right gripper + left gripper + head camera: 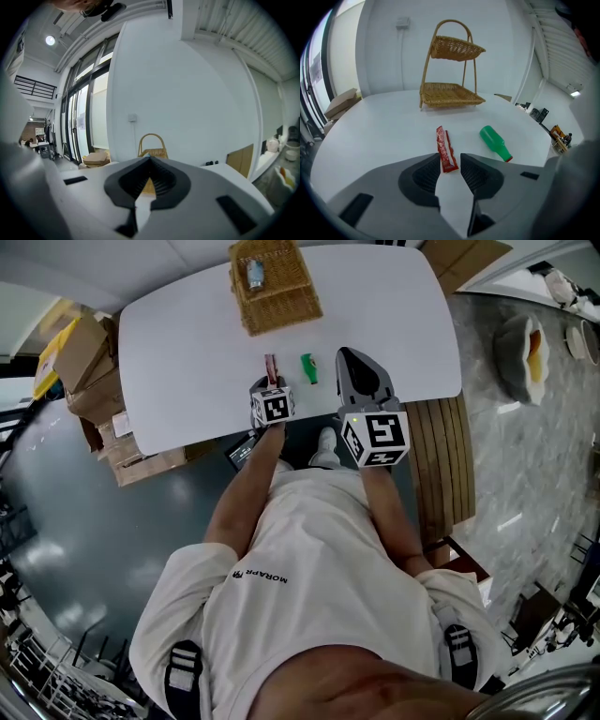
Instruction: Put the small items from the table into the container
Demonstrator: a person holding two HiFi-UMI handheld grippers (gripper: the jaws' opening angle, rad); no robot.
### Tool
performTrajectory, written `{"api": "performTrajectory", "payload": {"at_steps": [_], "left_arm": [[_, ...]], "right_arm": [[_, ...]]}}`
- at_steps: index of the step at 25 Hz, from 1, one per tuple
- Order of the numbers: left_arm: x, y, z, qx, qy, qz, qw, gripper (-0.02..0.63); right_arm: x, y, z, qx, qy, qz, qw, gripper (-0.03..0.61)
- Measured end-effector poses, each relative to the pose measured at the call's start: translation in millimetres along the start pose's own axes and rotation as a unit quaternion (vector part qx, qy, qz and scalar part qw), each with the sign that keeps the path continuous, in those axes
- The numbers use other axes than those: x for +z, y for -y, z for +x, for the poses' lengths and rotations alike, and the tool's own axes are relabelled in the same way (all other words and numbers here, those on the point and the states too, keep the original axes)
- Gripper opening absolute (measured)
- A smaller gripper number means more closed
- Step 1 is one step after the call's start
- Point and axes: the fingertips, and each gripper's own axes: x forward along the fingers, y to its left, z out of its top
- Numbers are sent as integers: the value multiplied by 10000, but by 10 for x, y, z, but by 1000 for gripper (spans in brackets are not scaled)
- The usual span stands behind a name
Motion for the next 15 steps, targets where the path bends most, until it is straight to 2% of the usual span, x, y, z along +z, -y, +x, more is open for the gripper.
{"api": "performTrajectory", "payload": {"at_steps": [9,15], "left_arm": [[-123,-55,130,230,-172,-108,9995,104],[-47,51,-9,63,-33,-18,10000,103]], "right_arm": [[-23,30,-32,7,-30,-35,10000,5],[41,40,-45,44,57,-21,10000,5]]}}
